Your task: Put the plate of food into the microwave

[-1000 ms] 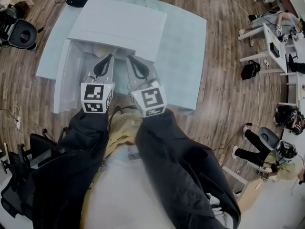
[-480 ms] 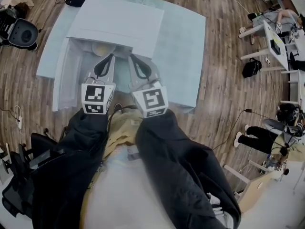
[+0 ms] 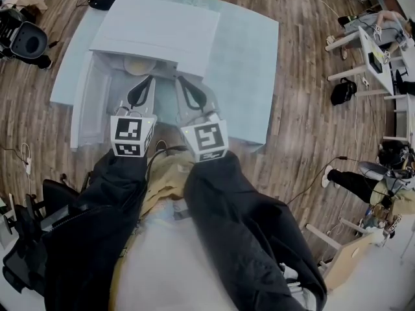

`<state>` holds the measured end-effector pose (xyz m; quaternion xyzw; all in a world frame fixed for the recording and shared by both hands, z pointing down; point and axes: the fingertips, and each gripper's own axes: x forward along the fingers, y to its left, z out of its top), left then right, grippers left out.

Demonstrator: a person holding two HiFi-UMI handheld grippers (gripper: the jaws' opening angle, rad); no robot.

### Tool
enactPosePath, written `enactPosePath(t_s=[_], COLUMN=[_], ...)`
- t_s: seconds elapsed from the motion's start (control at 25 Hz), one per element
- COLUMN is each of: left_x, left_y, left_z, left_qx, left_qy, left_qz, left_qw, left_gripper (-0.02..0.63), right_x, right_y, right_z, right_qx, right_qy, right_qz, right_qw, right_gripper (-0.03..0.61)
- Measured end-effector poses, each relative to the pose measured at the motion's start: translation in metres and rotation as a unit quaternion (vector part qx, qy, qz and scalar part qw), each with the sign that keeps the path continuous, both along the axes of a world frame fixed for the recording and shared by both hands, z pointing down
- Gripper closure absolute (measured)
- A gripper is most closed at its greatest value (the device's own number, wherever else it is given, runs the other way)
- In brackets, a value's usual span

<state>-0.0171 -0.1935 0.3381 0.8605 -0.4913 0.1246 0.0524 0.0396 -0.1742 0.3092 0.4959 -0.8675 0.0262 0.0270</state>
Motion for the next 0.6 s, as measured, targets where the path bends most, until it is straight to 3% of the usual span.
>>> enactPosePath(t_s=[0.6], left_x=[0.019], left_y=[0.031], left_z=[0.011], left_qx=[-0.011], left_qy=[-0.002], left_qz=[0.006], left_qw=[0.9999], left_gripper=[0.617], right_x=[0.013], right_y=[0.027], right_z=[0.011], right_qx=[-0.012], right_qy=[-0.007], right_qz=[-0.007], right_qw=[1.000], right_gripper=[0.586])
